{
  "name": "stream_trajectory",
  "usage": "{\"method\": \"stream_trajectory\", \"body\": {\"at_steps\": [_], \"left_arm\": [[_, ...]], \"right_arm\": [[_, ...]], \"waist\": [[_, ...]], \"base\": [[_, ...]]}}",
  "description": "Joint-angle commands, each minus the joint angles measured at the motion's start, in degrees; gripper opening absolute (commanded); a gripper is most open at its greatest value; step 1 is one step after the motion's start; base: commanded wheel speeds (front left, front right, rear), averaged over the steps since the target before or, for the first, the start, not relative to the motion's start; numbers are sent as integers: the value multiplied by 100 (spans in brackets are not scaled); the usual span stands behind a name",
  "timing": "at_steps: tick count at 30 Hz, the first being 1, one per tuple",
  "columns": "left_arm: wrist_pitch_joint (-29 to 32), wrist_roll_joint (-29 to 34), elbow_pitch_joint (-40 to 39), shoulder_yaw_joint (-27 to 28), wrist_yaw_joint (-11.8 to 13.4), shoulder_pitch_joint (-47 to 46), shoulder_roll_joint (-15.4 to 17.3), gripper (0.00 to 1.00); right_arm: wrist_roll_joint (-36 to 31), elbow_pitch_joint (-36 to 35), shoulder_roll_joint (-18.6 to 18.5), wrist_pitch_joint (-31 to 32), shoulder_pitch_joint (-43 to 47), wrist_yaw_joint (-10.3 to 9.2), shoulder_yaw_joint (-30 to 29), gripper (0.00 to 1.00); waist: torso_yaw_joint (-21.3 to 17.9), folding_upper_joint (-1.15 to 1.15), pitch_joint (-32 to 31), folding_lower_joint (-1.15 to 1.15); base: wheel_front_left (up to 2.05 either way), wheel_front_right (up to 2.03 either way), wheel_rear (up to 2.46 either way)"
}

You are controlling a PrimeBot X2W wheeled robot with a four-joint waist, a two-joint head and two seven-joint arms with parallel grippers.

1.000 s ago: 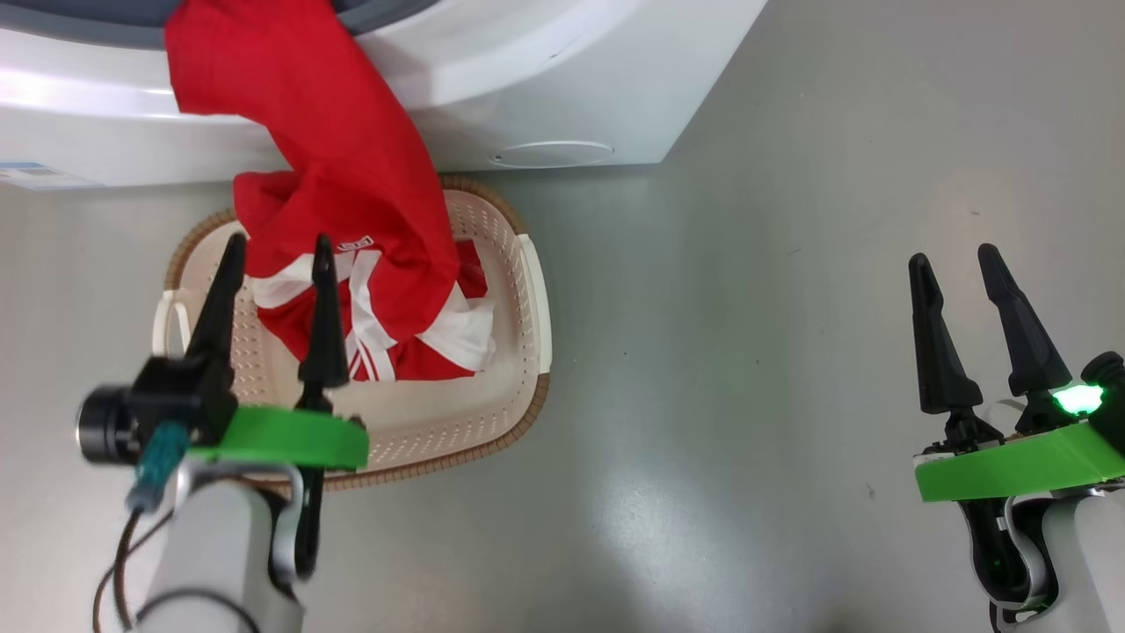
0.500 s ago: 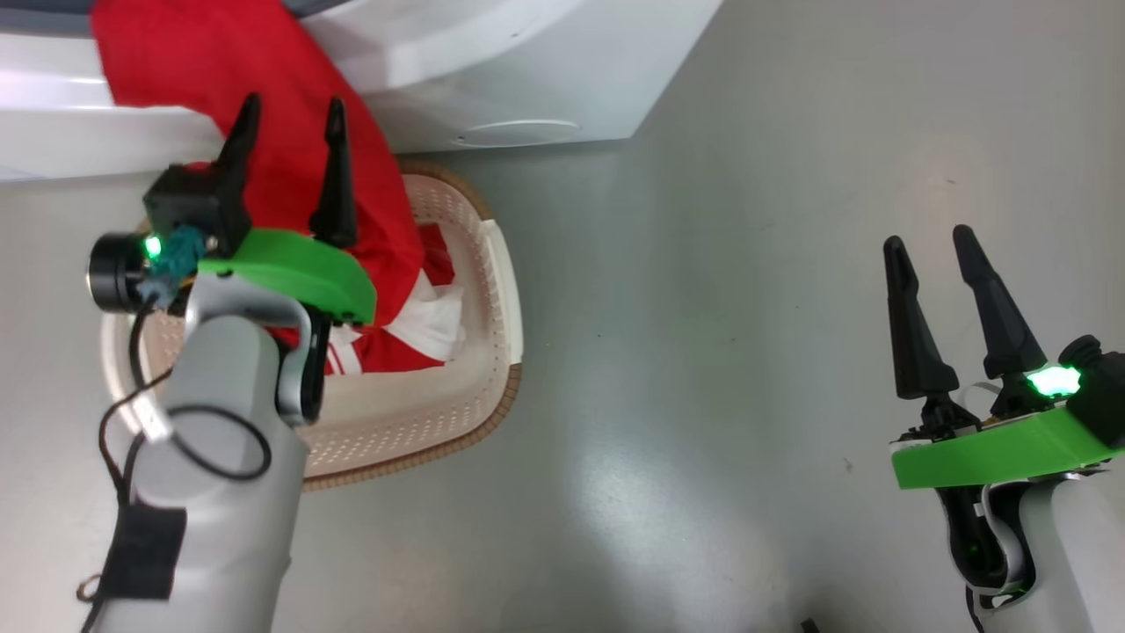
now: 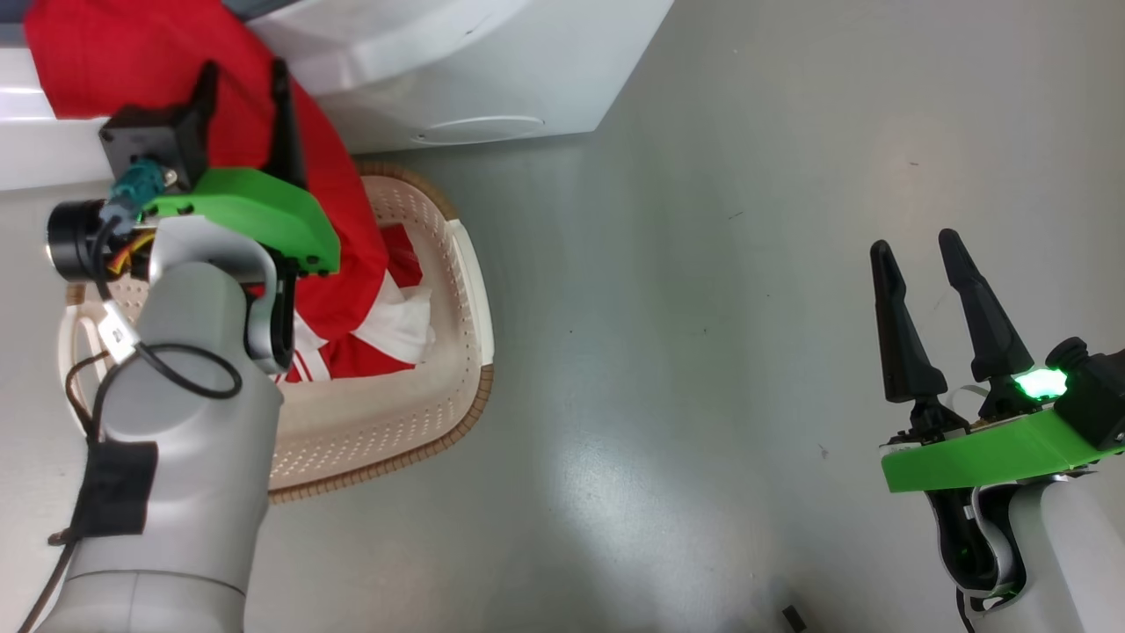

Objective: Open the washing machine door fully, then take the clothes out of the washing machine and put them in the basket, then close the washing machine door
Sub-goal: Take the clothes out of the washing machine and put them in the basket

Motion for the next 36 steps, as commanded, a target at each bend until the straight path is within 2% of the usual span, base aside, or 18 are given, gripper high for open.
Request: {"method": "stream_trajectory", "body": {"at_steps": [1, 8, 21, 25, 30, 34, 36], "left_arm": [[-28, 92, -53, 134, 28, -26, 212, 0], [-28, 167, -45, 203, -32, 47, 208, 0], [-28, 135, 98, 248, -156, 1315, 153, 0], [-28, 40, 332, 142, -243, 1544, 140, 0], [-28, -290, 696, -297, -525, 1591, 138, 0], [-28, -535, 740, -511, -510, 1521, 137, 0], [-28, -609, 704, -582, -478, 1491, 137, 41]], "right_arm": [[4, -127, -10, -36, 21, 36, 112, 100], [-10, -136, -2, -36, 7, 36, 55, 100], [-19, -145, 51, -36, 4, 36, 13, 100], [-19, -159, 17, -36, -23, 36, 0, 100], [-11, -144, -22, -36, -75, 36, 36, 100], [-10, -129, -46, -36, -93, 36, 32, 100], [-13, -128, -50, -36, -93, 36, 25, 100]], "waist": [[-2, 0, 10, 0], [41, 0, 39, 0], [188, 0, 67, 0], [239, 0, 114, 0], [244, 0, 152, 0], [248, 0, 150, 0], [247, 0, 139, 0]], "base": [[0, 0, 0], [0, 0, 0], [0, 0, 0], [0, 0, 0], [0, 0, 0], [0, 0, 0], [0, 0, 0]]}}
